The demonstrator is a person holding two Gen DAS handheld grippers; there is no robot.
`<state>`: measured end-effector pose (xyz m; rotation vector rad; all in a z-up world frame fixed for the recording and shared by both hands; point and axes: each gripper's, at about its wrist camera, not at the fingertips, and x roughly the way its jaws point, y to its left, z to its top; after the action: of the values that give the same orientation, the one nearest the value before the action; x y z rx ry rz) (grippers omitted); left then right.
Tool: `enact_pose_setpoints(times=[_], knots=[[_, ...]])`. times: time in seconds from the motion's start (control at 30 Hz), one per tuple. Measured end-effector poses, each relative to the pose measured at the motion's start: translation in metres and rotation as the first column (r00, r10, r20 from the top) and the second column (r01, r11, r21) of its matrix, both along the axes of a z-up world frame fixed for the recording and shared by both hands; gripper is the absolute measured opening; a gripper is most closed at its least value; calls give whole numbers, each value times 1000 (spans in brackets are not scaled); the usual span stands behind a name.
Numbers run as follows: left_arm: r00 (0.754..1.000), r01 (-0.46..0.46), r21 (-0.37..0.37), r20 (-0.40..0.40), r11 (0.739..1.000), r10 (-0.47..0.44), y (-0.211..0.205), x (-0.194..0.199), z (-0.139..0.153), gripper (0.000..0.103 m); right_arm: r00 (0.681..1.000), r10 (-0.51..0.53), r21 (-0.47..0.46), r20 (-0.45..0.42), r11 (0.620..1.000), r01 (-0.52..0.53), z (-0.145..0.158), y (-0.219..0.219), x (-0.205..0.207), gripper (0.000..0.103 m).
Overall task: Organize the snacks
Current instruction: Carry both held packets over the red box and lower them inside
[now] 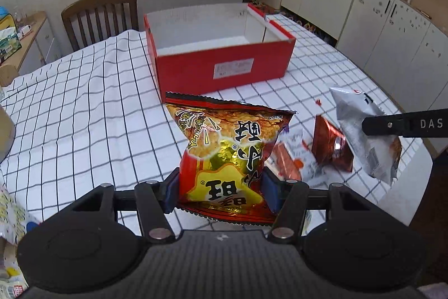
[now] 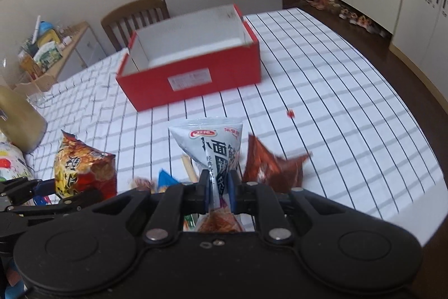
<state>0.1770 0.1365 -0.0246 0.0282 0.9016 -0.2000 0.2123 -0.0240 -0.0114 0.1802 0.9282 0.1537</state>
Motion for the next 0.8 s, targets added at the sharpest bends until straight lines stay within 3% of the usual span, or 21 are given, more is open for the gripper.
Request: enact_pose_setpoints(times=[0.4, 0.8], knots=[[996, -88, -29, 28, 996, 89, -19, 80, 33, 58, 991, 102, -6, 86, 995, -102, 30, -2, 79, 12], [990, -125, -14, 57, 992, 125, -29, 172, 52, 58, 979, 130, -38, 160, 991, -125, 49, 3, 161, 12]])
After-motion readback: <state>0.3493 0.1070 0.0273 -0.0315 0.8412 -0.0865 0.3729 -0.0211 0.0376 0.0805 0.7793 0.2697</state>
